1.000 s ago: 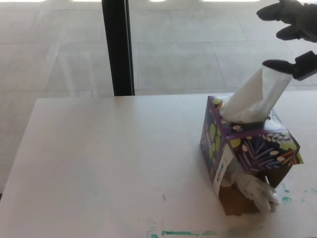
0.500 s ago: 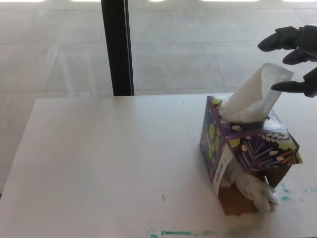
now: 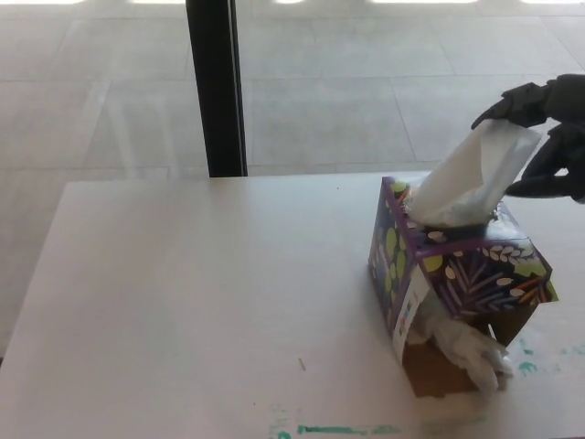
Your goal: The robot uses its right hand to pull out a tissue from the tissue box kept in the middle of the desk and put it on the right side
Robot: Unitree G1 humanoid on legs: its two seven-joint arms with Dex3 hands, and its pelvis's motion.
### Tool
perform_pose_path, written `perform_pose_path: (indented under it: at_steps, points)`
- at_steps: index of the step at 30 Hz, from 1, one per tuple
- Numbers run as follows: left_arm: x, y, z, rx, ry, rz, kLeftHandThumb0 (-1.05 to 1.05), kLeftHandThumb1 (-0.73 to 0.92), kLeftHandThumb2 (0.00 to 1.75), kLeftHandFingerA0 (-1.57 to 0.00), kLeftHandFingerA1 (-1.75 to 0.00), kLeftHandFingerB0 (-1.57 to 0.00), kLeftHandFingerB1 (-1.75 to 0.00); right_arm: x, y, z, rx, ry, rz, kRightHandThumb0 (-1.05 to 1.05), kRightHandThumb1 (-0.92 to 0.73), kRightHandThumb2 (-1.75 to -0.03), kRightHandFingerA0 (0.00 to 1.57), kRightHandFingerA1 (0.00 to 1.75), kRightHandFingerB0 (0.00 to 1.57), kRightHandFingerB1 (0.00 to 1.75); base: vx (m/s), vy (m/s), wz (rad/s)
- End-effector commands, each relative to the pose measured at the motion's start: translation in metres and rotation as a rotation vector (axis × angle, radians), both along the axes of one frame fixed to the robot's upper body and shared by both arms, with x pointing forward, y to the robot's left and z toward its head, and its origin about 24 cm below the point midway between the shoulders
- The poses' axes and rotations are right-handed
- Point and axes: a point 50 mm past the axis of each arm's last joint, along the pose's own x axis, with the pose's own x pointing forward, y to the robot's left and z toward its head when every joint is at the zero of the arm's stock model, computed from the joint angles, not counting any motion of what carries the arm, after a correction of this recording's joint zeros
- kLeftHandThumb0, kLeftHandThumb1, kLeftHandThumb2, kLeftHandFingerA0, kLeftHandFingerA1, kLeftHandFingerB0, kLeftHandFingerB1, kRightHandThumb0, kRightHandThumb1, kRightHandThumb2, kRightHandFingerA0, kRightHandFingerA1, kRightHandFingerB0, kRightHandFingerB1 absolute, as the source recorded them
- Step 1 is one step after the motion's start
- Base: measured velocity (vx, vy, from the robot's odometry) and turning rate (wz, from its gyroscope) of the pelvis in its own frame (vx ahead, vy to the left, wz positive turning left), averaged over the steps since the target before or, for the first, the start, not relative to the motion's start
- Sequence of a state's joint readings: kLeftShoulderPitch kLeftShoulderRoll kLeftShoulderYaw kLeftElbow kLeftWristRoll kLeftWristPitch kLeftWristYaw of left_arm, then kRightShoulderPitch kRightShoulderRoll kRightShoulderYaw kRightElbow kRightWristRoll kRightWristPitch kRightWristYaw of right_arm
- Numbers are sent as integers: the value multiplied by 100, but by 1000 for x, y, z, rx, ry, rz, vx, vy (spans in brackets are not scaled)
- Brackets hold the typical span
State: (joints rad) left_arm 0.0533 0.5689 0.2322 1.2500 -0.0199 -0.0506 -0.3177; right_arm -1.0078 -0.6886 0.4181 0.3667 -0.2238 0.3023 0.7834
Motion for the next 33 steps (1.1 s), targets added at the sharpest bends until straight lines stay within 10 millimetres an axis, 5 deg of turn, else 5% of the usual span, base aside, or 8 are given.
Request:
perform_pose_path:
  at_steps: [1,14,17,18,22,27,28,33]
  points:
    - [1,4,4,29,9,-34,-76,92,74,-58,-57,-43,-48,0,1,-10,-17,-2,-15,-55,-64,-60,57,57,19,28,0,0,0]
    - [0,-1,0,25,12,-28,-76,92,74,-58,-58,-44,-48,4,13,-40,7,-134,40,-40,-67,-60,68,69,37,38,0,0,0]
    - [-1,0,0,34,12,-36,-75,75,113,-56,-66,-42,-58,3,19,-43,-160,-264,100,-30,-78,-65,73,134,50,40,0,0,0]
    - [-1,1,1,29,10,-36,-80,92,75,-57,-58,-42,-48,3,20,-44,-194,-296,114,-26,-79,-66,71,154,56,45,0,0,0]
    - [-2,0,1,41,10,-52,-75,75,113,-55,-66,-42,-59,1,22,-46,-236,-374,126,-24,-76,-65,83,170,78,63,0,0,0]
    - [-3,-1,-1,33,9,-28,-81,92,74,-58,-57,-46,-48,-3,24,-49,-245,-539,144,-33,-53,-97,113,131,80,85,0,0,0]
    - [-4,-1,-1,32,5,-28,-86,77,92,-58,-62,-44,-53,-3,24,-50,-258,-566,142,-27,-74,-65,87,173,75,113,0,0,0]
    - [-6,-1,-1,32,6,-43,-77,75,113,-55,-66,-40,-58,-4,22,-53,-284,-624,152,-22,-71,-67,80,175,68,149,0,0,0]
